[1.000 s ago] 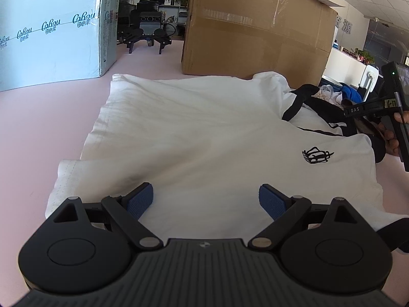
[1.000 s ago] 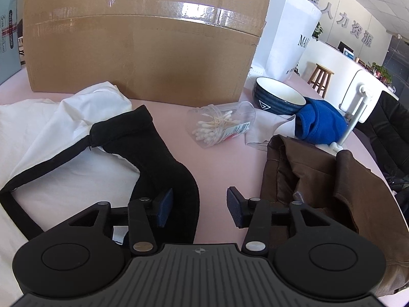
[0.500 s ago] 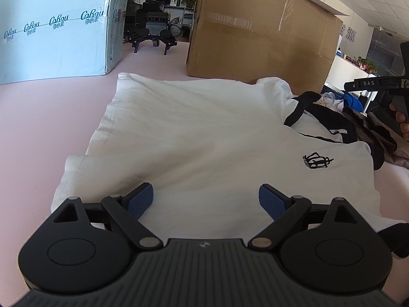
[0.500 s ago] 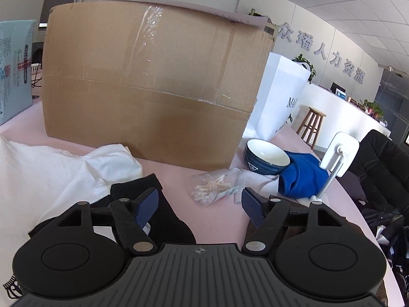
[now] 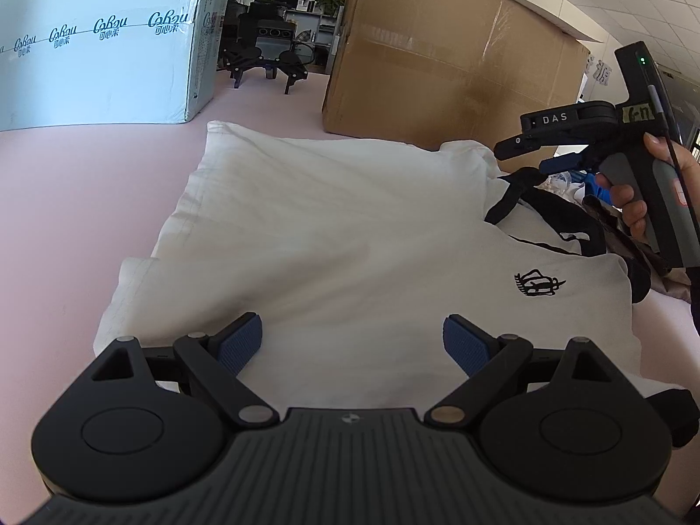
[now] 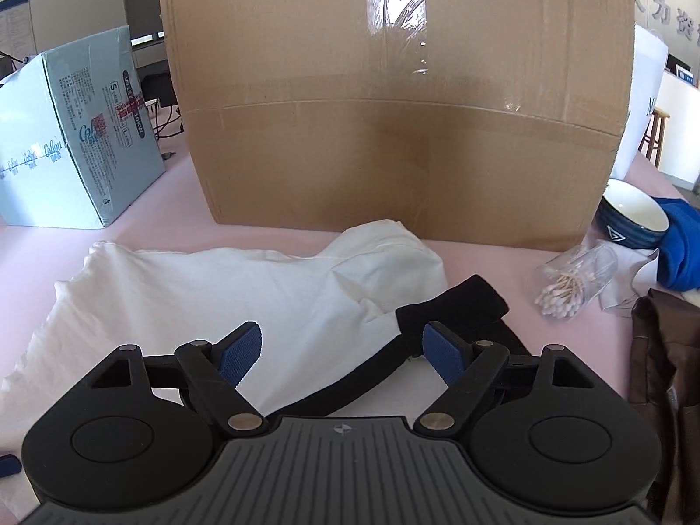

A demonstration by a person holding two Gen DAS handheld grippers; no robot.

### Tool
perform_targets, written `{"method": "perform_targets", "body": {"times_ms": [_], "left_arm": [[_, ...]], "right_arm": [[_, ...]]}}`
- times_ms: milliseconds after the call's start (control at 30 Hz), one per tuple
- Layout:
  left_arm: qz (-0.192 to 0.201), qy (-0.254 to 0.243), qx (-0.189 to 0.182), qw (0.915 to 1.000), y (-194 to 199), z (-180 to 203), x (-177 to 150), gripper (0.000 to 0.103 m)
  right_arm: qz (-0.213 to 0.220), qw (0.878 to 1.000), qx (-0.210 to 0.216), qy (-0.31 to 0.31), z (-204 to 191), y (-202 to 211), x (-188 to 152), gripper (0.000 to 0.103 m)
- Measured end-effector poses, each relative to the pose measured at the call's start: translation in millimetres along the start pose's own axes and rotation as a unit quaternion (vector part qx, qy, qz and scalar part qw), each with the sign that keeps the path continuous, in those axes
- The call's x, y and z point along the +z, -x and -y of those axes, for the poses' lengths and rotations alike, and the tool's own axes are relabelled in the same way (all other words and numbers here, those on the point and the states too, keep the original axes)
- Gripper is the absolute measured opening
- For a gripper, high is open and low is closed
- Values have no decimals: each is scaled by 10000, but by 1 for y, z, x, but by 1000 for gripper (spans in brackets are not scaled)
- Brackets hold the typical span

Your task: Fold clothes

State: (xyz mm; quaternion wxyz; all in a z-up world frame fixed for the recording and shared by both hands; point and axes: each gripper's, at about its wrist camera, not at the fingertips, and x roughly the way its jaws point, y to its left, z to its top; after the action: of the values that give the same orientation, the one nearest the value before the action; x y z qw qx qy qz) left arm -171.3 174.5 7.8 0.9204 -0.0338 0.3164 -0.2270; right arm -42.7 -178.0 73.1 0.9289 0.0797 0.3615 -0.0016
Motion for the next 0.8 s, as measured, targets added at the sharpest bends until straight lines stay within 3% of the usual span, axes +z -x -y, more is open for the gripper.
{"method": "perform_targets", "body": {"times_ms": [400,800], "left_arm": [[13,51,-24,10000,1,-2,0,89],[15,66,-19,10000,2,-2,0,89]], "right_arm": [[-821,9943,243,-633,-1,-30,-12,80],[-952,9930,-140,-688,8,-39,-17,81]]}}
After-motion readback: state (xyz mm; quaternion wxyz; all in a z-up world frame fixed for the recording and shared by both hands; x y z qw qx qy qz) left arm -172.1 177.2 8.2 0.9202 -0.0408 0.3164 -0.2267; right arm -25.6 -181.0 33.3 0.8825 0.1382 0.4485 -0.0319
